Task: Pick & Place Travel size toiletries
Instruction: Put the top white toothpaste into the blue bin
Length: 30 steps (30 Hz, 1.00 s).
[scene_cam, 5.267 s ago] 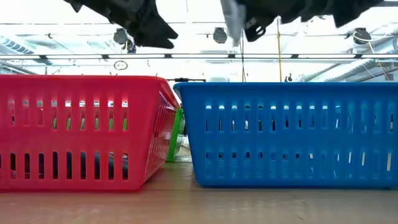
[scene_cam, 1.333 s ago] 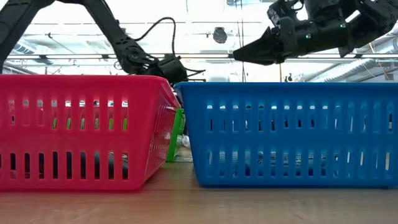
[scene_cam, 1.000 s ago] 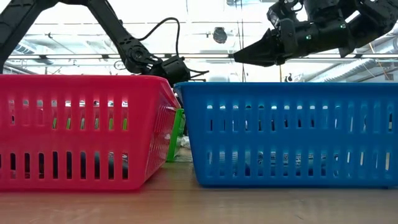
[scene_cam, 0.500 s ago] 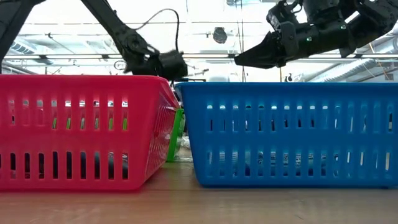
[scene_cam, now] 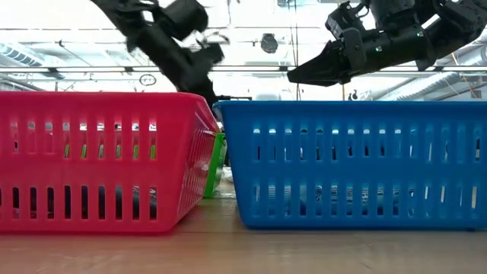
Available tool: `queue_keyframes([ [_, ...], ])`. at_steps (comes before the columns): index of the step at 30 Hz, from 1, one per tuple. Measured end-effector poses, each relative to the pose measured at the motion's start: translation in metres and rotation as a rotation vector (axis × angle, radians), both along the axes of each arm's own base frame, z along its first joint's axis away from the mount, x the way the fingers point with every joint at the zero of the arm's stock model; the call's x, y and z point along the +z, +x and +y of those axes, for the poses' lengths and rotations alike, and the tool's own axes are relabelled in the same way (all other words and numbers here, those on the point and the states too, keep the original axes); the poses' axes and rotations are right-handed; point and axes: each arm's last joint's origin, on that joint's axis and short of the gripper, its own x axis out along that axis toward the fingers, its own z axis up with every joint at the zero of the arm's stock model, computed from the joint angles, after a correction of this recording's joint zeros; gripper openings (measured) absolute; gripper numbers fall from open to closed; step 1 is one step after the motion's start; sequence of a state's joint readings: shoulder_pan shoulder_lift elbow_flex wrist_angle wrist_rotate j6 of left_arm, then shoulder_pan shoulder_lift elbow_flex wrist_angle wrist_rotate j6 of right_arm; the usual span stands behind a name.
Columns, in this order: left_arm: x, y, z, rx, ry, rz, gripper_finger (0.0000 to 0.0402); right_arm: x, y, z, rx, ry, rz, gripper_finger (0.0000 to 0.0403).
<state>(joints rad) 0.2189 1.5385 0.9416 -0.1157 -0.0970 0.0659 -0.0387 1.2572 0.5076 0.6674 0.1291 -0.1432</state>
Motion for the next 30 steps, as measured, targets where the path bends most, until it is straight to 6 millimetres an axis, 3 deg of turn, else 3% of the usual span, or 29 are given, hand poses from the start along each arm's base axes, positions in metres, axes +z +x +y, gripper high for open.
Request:
queue_keyframes([
  [5,0.003,-0.035,-0.011,-0.138,-0.007,-0.172,0.0004,0.000,0.000,0.000,0.000,0.000,0.002,0.0183],
  [10,-0.004,-0.061,-0.026,-0.496,-0.026,-0.404,0.0005,0.002,0.000,0.000,0.000,0.000,-0.020,0.0183],
  [14,-0.012,-0.072,-0.027,-0.662,-0.084,-0.501,0.0007,0.003,0.000,0.002,0.008,0.000,-0.027,0.0183],
  [19,-0.010,-0.072,-0.030,-0.787,-0.098,-0.602,0.0004,0.005,0.002,0.003,0.049,0.029,-0.061,0.0183],
  [30,-0.009,-0.059,-0.028,-0.752,-0.130,-0.639,0.0006,-0.001,0.015,0.008,0.123,0.059,-0.181,0.0192],
])
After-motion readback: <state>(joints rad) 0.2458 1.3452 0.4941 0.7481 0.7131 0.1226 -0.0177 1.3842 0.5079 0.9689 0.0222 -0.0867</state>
